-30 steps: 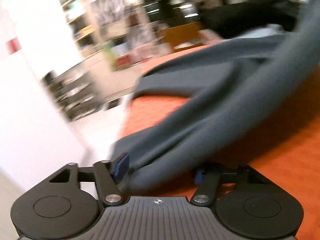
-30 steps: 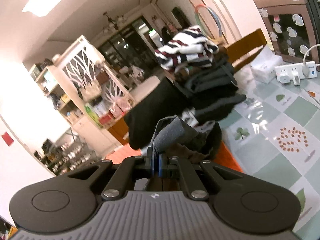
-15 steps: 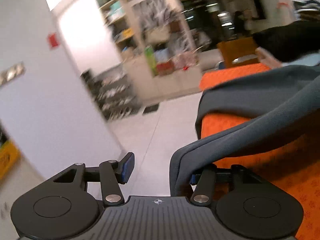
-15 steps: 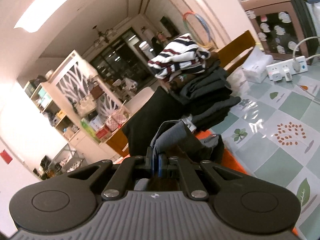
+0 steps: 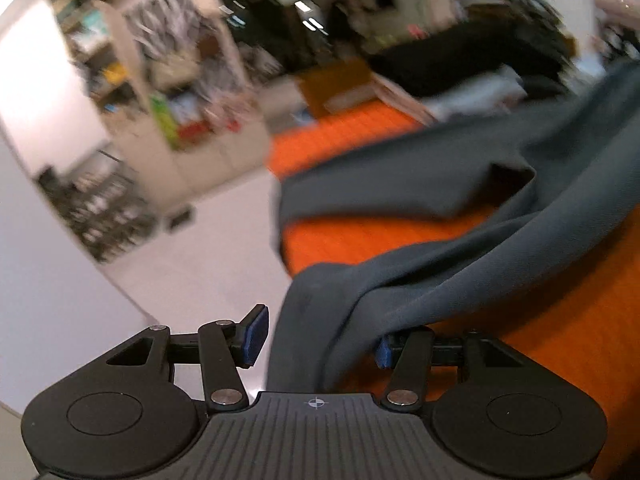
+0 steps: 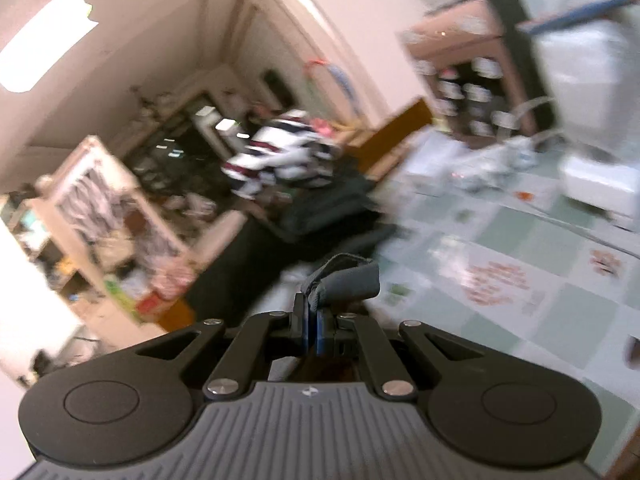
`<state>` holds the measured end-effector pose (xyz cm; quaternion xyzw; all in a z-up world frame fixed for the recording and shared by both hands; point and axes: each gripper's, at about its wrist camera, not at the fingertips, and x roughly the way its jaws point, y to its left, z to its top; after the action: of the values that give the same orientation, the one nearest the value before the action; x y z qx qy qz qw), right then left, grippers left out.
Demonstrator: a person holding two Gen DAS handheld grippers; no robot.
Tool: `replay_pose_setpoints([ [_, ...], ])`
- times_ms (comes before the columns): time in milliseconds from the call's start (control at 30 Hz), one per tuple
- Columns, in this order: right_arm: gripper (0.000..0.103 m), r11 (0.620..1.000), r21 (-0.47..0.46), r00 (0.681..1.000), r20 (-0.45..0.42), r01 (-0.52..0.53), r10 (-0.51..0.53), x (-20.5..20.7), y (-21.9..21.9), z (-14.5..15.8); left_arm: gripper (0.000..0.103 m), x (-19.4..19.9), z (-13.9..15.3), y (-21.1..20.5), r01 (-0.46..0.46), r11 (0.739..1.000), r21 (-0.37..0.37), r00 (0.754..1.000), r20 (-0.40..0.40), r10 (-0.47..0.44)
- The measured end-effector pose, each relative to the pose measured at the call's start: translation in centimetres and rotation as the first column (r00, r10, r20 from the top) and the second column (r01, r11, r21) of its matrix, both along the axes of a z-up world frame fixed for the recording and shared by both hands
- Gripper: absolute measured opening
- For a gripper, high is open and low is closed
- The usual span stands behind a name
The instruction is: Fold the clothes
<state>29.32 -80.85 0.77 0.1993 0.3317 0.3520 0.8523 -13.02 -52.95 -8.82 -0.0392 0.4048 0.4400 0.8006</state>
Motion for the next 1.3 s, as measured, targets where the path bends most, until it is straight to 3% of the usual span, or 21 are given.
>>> replay_pose_setpoints([
  [67,0.004,0.997,-0.068,1.000,-0.018,0.018,-0.019,0.0,-0.8,-1.8,0.056,-0.2,-1.7,-0.5,0.017,0.996,-0.090,1.000,-0.021,-0.019],
  [200,0.006,0.978,-0.209,0.997,-0.069,0.004,-0.019,0.2,-1.0,-6.4,0.056,-1.5,-3.1,-0.9,0.034,0.981,-0.189,0.999,-0.031,-0.041],
  [300,0.014,0.961,-0.275,0.996,-0.082,0.012,-0.036,-0.5,-0.9,-8.4,0.056,-2.9,-2.7,-0.4,0.071,0.973,-0.218,0.997,0.011,-0.071],
  [433,0.023,0.943,-0.329,0.994,-0.079,0.041,-0.071,-2.3,-1.0,-9.8,0.057,-4.7,-1.0,0.1,0.187,0.957,-0.224,0.981,0.089,-0.171],
  [500,0.030,0.943,-0.325,0.992,-0.069,0.074,-0.102,-4.1,-1.2,-9.6,0.057,-5.0,-0.4,0.8,0.258,0.943,-0.211,0.964,0.119,-0.237],
  [733,0.030,0.934,-0.303,0.976,-0.047,0.190,-0.214,-12.7,-2.1,-7.9,0.057,-5.2,-0.1,5.7,0.488,0.853,-0.184,0.869,0.201,-0.453],
  [900,0.030,0.942,-0.257,0.970,-0.053,0.217,-0.238,-19.2,-2.3,-6.7,0.057,-5.0,-0.8,8.3,0.571,0.802,-0.177,0.819,0.199,-0.538],
  [1033,0.030,0.955,-0.245,0.982,-0.052,0.165,-0.183,-23.5,-1.9,-6.2,0.057,-4.6,-1.4,10.0,0.613,0.772,-0.167,0.789,0.185,-0.586],
  [1200,0.030,0.968,-0.243,0.997,-0.020,0.068,-0.075,-27.9,-0.1,-5.3,0.056,-3.6,-2.6,11.6,0.638,0.754,-0.155,0.770,0.131,-0.625],
  [1300,0.030,0.969,-0.247,1.000,-0.001,0.022,-0.023,-30.1,1.6,-4.9,0.056,-2.9,-3.4,12.7,0.673,0.725,-0.146,0.740,0.121,-0.662],
])
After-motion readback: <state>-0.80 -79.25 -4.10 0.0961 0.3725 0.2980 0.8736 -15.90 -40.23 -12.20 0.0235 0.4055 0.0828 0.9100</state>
